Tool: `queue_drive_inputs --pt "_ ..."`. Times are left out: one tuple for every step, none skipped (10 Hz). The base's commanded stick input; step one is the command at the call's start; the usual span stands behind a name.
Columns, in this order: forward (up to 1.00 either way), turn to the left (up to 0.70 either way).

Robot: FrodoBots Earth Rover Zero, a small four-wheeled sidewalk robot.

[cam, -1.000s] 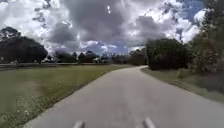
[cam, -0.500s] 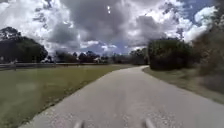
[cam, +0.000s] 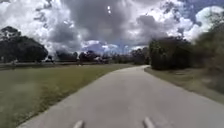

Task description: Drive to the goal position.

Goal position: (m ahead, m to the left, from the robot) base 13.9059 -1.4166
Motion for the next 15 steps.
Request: queue_drive_inputs --pt "0.7 0.0" --pt "0.7 0.0" --pt "0.7 0.0" --pt "0.7 0.0" --pt "0.7 0.0" --pt "0.7 -0.3" --pt "0.7 -0.35" --pt "0.7 -0.35" --pt "0.7 -0.35" --pt "0.7 -0.22" --pt "0.7 0.0" --pt "0.7 0.0" --pt "0.7 0.0" --pt "0.7 0.0" --pt "0.7 0.0"
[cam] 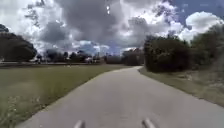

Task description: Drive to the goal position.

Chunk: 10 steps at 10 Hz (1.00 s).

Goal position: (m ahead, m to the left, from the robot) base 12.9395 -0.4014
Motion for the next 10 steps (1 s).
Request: queue_drive_inputs --pt "0.7 0.0" --pt "0.7 0.0" --pt "0.7 0.0" --pt "0.7 0.0" --pt "0.7 0.0" --pt "0.7 0.0" --pt "0.7 0.0" --pt "0.7 0.0" --pt "0.7 0.0" --pt "0.7 0.0"
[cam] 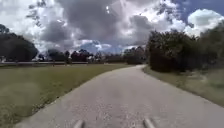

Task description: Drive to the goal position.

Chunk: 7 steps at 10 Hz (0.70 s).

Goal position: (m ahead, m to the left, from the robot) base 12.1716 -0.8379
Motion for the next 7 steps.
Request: queue_drive_inputs --pt "0.7 0.0" --pt "0.7 0.0" --pt "0.7 0.0" --pt "0.7 0.0" --pt "0.7 0.0" --pt "0.7 0.0" --pt "0.7 0.0"
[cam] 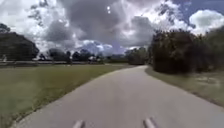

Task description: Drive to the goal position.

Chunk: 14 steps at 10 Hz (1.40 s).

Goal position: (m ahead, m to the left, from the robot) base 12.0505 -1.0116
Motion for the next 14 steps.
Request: queue_drive_inputs --pt "0.7 0.0" --pt "0.7 0.0" --pt "0.7 0.0" --pt "0.7 0.0" --pt "0.7 0.0" --pt "0.7 0.0" --pt "0.7 0.0" --pt "0.7 0.0" --pt "0.7 0.0" --pt "0.7 0.0" --pt "0.7 0.0" --pt "0.7 0.0" --pt "0.7 0.0" --pt "0.7 0.0"
